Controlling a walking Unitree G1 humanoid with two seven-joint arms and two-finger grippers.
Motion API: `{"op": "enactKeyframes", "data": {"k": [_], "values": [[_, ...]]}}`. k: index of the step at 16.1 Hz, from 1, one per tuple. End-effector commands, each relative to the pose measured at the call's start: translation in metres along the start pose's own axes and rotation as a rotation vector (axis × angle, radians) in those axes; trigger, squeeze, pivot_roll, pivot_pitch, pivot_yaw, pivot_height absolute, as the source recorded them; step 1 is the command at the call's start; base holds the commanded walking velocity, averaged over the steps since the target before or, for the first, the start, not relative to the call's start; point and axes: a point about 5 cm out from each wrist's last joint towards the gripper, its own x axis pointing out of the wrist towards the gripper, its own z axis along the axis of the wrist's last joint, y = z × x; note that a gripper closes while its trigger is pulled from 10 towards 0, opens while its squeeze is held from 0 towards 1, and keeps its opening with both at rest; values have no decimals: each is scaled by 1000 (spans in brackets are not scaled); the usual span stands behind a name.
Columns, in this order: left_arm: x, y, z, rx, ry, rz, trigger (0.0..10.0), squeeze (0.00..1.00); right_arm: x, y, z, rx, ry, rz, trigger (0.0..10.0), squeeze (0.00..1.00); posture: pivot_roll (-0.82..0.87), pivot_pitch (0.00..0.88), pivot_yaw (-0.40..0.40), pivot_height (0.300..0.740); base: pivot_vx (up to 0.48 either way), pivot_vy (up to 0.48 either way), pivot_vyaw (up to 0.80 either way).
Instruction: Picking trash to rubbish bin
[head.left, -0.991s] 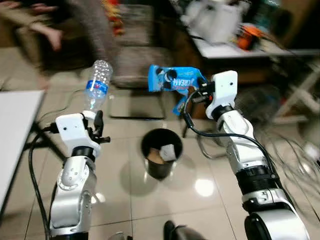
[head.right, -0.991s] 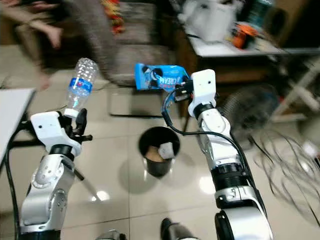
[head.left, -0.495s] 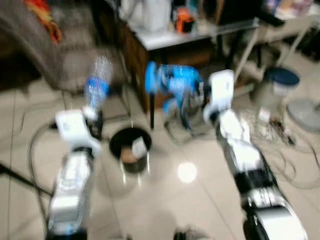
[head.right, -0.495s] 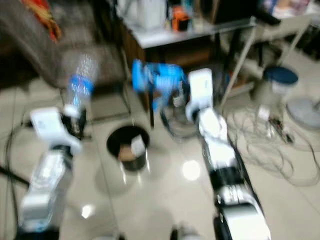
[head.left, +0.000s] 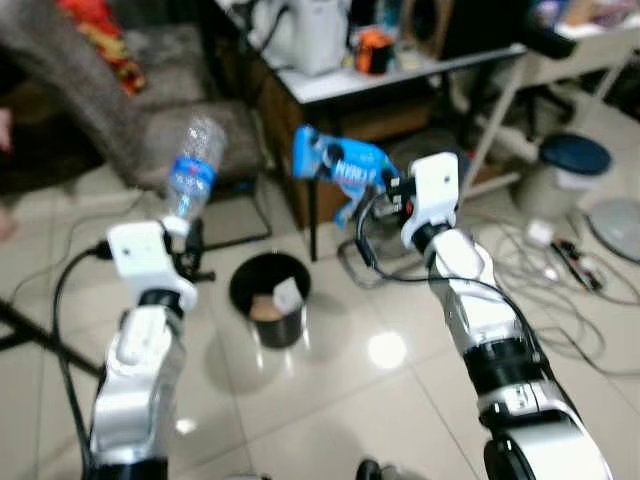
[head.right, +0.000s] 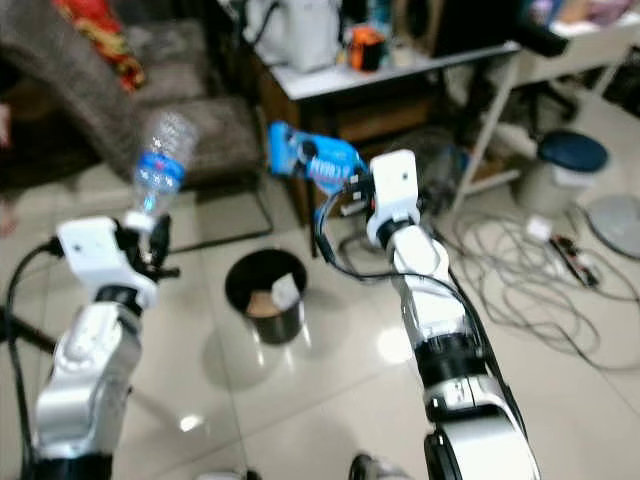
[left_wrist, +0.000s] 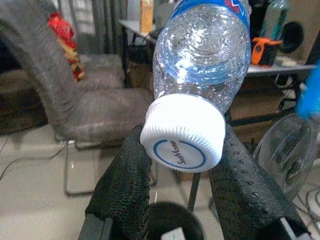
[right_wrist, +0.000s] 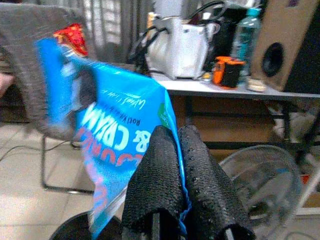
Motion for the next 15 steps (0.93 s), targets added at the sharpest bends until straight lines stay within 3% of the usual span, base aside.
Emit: {"op": "enactKeyframes", "data": {"k": [1,13,15], "values": [[3,-2,1,-2,-3,-9,10000,0,-2,0,1,-13,-5,6,10000,0,-2,126,23,740,326,0,0],[-1,0,-5,9,17,-6,10000,0,-2,0,1,-30,-4,14,10000,0,-3,133,25,740,392,0,0],[-1,1,-5,12,20,-2,10000,0,-3,2,2,-44,-15,32,10000,0,-3,137,25,740,444,0,628]]}}
